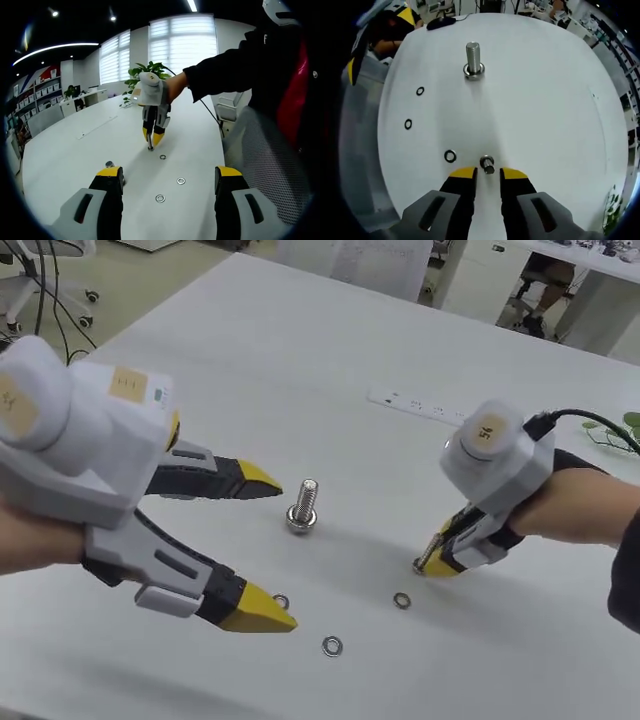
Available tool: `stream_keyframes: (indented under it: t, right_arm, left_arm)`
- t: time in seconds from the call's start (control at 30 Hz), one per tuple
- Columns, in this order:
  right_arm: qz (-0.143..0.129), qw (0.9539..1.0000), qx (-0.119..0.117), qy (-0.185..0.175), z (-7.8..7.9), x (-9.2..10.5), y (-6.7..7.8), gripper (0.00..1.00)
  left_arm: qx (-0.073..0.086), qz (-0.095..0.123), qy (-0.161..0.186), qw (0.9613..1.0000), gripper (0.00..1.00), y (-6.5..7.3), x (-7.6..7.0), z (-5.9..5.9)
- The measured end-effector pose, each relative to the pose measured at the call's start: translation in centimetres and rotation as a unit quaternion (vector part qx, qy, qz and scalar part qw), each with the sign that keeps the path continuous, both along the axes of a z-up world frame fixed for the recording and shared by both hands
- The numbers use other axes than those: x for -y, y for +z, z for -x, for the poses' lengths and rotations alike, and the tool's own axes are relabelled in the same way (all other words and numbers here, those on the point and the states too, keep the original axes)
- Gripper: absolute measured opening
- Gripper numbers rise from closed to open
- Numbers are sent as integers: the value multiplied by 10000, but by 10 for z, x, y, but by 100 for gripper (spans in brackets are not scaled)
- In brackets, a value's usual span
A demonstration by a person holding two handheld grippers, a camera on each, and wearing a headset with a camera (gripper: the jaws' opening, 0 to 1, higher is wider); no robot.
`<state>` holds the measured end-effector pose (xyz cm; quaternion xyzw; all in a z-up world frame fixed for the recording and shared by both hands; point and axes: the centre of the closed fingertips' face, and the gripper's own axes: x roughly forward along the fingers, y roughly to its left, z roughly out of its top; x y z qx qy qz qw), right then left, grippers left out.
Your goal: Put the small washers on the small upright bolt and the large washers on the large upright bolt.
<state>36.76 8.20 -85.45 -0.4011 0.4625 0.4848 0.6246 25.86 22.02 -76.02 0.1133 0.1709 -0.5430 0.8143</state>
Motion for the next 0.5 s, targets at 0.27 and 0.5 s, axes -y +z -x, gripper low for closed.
stream_keyframes:
  t: [0.27,0.5]
  right_arm:
    - [-15,9999,41,-134,9,15,7,20]
    - [-75,9999,-61,-137,31,17,9,20]
  left_arm:
    - [-7,40,35,10000,74,-1,0,0]
    - [-27,47,53,10000,74,-5,1,2]
